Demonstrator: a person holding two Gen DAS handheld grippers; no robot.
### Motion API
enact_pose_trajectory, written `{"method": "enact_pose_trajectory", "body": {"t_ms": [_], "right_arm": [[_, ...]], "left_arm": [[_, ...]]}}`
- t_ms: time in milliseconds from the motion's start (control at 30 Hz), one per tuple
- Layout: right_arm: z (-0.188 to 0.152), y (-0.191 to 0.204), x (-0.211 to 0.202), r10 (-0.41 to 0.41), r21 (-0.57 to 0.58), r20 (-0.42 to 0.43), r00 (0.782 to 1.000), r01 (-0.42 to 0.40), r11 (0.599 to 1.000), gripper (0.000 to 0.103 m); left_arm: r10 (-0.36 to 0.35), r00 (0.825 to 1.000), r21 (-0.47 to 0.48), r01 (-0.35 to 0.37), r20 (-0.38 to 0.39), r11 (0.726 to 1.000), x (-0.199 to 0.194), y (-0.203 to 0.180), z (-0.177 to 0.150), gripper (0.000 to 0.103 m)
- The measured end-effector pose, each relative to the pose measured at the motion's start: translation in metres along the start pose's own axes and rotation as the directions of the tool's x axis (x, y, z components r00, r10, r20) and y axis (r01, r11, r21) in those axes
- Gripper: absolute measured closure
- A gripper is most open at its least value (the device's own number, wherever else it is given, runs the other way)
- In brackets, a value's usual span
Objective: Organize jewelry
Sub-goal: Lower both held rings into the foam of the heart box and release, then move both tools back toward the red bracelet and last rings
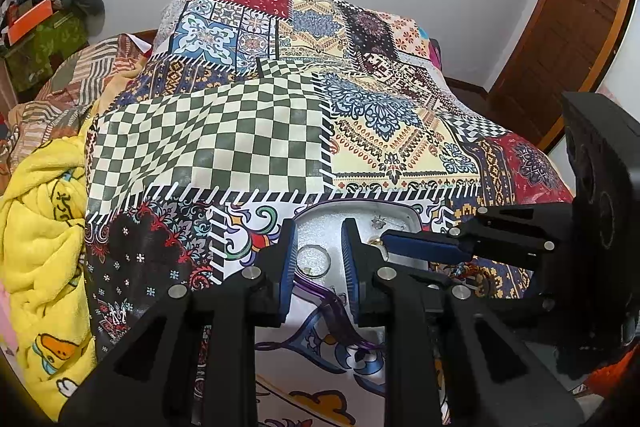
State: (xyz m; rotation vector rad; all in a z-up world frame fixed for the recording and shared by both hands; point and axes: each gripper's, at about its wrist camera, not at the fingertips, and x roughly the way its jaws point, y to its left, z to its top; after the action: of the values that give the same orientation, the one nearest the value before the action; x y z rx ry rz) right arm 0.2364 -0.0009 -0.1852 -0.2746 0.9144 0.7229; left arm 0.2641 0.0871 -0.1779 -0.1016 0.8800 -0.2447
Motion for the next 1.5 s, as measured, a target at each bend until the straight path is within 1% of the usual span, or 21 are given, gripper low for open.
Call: {"method": "enact_pose_trajectory", "body": {"t_ms": [33, 100, 133, 200, 267, 400, 467, 567, 733, 867, 900, 967, 1033, 1100, 1200, 1333, 1500], "right_arm": [[0.000, 0.001, 0.001, -0.002, -0.004, -0.002, 1.000, 0.002, 1.000, 0.086], [0.000, 0.001, 0.001, -0.004, -0.009, -0.007, 1.000, 0.004, 1.000, 0.085], [0.000, 0.002, 0.002, -0.004, -0.009, -0.011, 1.000, 0.004, 1.000, 0.084], [0.000, 0.002, 0.002, -0.007, -0.006, -0.014, 1.000, 0.007, 1.000, 0.075], [0.000, 0.002, -0.001, -0.011, -0.003, -0.001, 1.000, 0.011, 1.000, 0.071], [0.000, 0.002, -0.009, -0.021, -0.002, 0.014, 1.000, 0.021, 1.000, 0.071], [-0.002, 0.002, -0.016, -0.028, 0.001, 0.026, 0.999, 0.028, 1.000, 0.071], [-0.004, -0.001, -0.026, -0.038, 0.012, 0.039, 0.999, 0.037, 0.999, 0.071], [-0.012, -0.012, -0.049, -0.066, 0.047, 0.058, 0.996, 0.063, 0.997, 0.071], [-0.022, -0.023, -0.068, -0.092, 0.081, 0.070, 0.993, 0.086, 0.993, 0.071], [-0.025, -0.027, -0.073, -0.101, 0.091, 0.073, 0.992, 0.095, 0.991, 0.071], [-0.030, -0.033, -0.081, -0.113, 0.106, 0.075, 0.991, 0.105, 0.989, 0.071], [-0.038, -0.040, -0.090, -0.128, 0.128, 0.078, 0.989, 0.118, 0.985, 0.071], [-0.047, -0.048, -0.098, -0.143, 0.149, 0.078, 0.987, 0.130, 0.980, 0.071], [-0.060, -0.059, -0.106, -0.158, 0.184, 0.072, 0.985, 0.143, 0.973, 0.071], [-0.083, -0.077, -0.114, -0.179, 0.232, 0.044, 0.983, 0.164, 0.959, 0.071], [-0.103, -0.091, -0.119, -0.183, 0.269, 0.020, 0.983, 0.172, 0.948, 0.071]], "left_arm": [[0.002, 1.000, 0.003, -0.002, 0.003, 1.000, -0.001, -0.001, 0.000, 0.080], [0.008, 1.000, 0.005, -0.008, 0.012, 1.000, -0.005, -0.002, 0.000, 0.073], [0.012, 1.000, 0.006, -0.012, 0.018, 1.000, -0.007, -0.002, 0.001, 0.068], [0.017, 0.999, 0.006, -0.017, 0.033, 1.000, -0.012, -0.003, 0.001, 0.066], [0.023, 0.999, 0.006, -0.023, 0.041, 1.000, -0.016, -0.004, 0.002, 0.066], [0.051, 0.997, 0.005, -0.051, 0.063, 0.999, -0.026, -0.006, 0.004, 0.065], [0.063, 0.995, 0.000, -0.063, 0.075, 0.998, -0.033, -0.007, 0.003, 0.062], [0.085, 0.992, 0.000, -0.085, 0.089, 0.996, -0.042, -0.010, 0.002, 0.061], [0.101, 0.990, 0.007, -0.102, 0.099, 0.995, -0.055, -0.021, -0.002, 0.061], [0.100, 0.989, 0.027, -0.103, 0.113, 0.994, -0.067, -0.036, -0.007, 0.060], [0.102, 0.988, 0.034, -0.106, 0.116, 0.994, -0.069, -0.041, -0.008, 0.060], [0.103, 0.987, 0.045, -0.109, 0.122, 0.993, -0.073, -0.049, -0.011, 0.054], [0.100, 0.987, 0.055, -0.107, 0.125, 0.993, -0.077, -0.059, -0.015, 0.052], [0.092, 0.989, 0.058, -0.099, 0.115, 0.993, -0.077, -0.066, -0.019, 0.052], [0.078, 0.994, 0.060, -0.083, 0.081, 0.995, -0.072, -0.077, -0.027, 0.052], [0.060, 0.998, 0.070, -0.062, 0.026, 0.996, -0.057, -0.095, -0.040, 0.052], [0.043, 0.998, 0.084, -0.040, -0.042, 0.996, -0.031, -0.112, -0.051, 0.052]]}}
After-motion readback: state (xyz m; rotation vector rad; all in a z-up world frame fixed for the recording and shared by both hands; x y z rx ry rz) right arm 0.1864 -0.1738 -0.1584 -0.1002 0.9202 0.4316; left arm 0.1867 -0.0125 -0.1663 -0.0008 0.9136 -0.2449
